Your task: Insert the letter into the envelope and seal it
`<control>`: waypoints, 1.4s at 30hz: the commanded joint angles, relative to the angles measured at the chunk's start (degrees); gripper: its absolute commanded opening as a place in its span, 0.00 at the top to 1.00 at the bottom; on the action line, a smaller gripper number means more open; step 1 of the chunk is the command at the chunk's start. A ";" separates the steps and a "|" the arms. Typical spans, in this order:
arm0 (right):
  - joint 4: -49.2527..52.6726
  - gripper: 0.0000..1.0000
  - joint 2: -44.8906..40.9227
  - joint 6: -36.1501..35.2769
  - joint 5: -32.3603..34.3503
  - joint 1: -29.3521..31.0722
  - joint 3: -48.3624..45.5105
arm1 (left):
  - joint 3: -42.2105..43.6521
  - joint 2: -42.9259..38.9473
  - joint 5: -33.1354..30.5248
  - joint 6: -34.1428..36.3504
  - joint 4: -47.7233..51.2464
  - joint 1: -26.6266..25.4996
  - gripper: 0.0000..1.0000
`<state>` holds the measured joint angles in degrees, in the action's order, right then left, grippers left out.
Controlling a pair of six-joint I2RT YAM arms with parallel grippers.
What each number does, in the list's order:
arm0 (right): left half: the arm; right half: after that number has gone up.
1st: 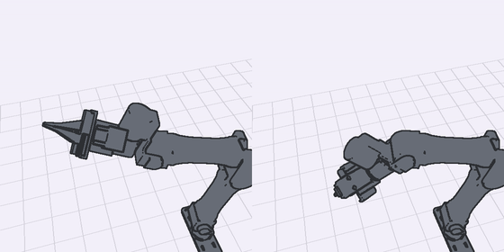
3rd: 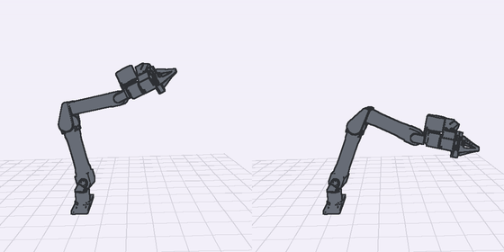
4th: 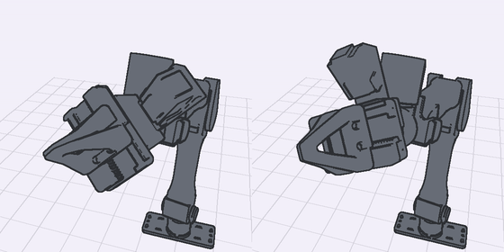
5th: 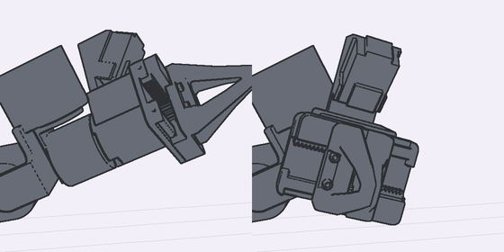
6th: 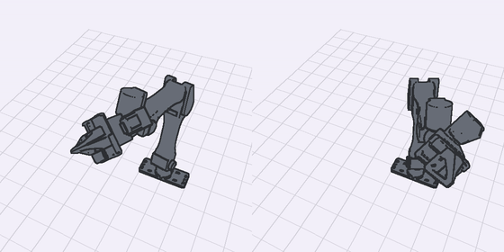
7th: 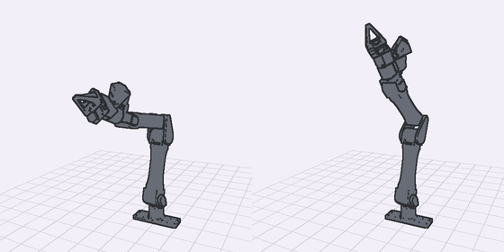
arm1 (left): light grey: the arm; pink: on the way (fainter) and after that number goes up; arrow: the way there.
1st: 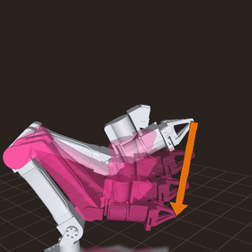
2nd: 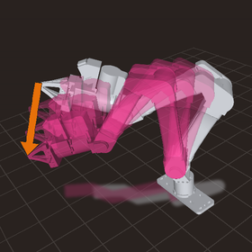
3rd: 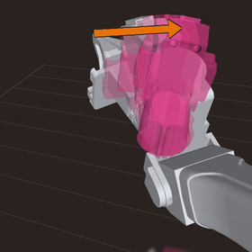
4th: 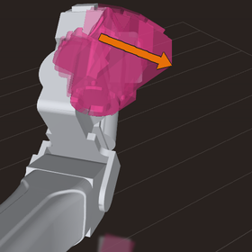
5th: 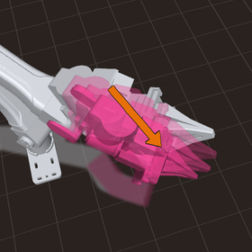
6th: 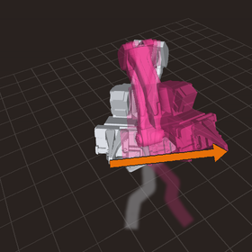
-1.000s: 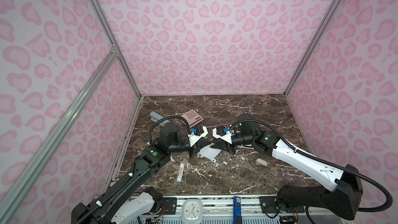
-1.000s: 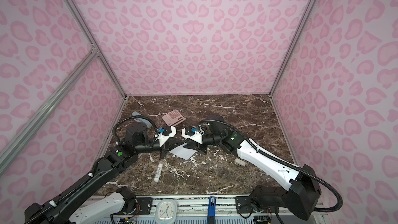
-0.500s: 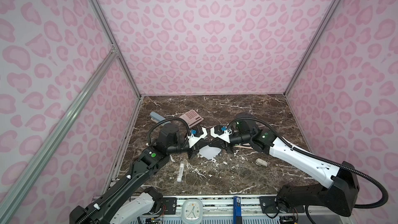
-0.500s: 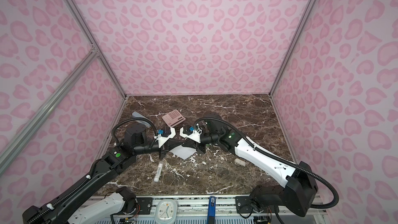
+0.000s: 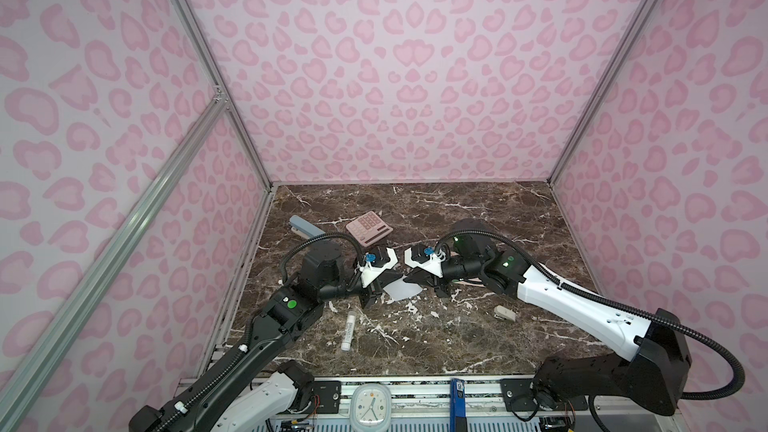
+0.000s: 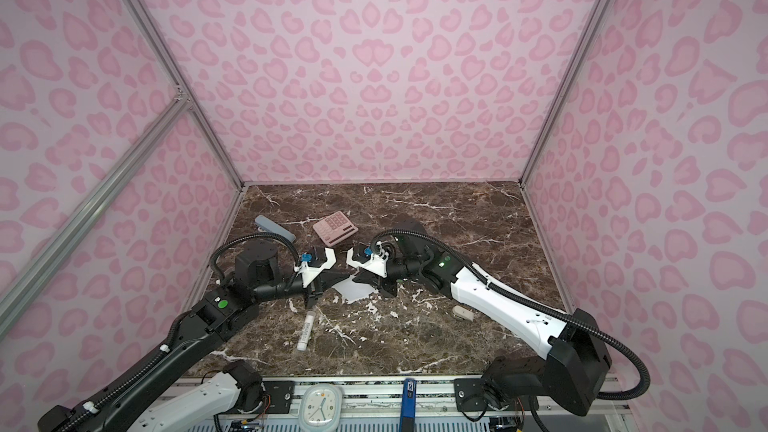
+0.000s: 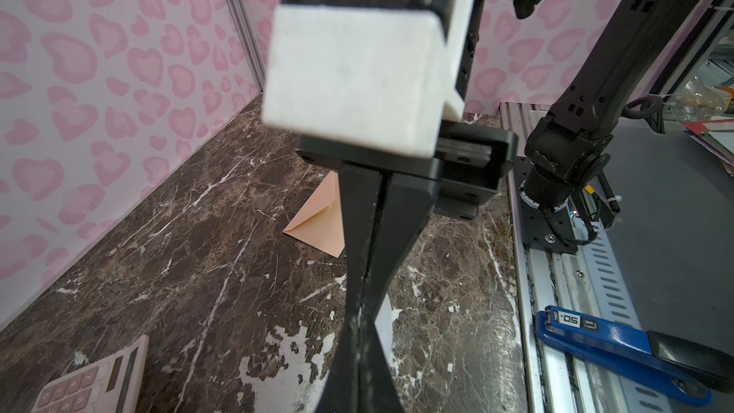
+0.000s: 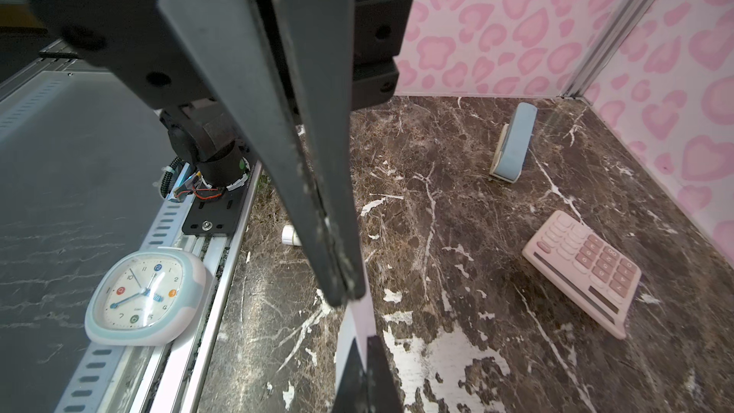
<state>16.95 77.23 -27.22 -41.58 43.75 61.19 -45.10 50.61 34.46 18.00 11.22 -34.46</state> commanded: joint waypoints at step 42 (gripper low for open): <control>5.01 0.97 1.60 -1.19 9.13 -1.57 -1.28 | 0.05 -1.89 -3.69 1.78 0.19 0.09 0.96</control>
<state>21.19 78.78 -29.28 -34.06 42.54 60.12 -44.56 48.77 31.05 19.07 11.92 -34.46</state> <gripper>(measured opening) 0.097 0.051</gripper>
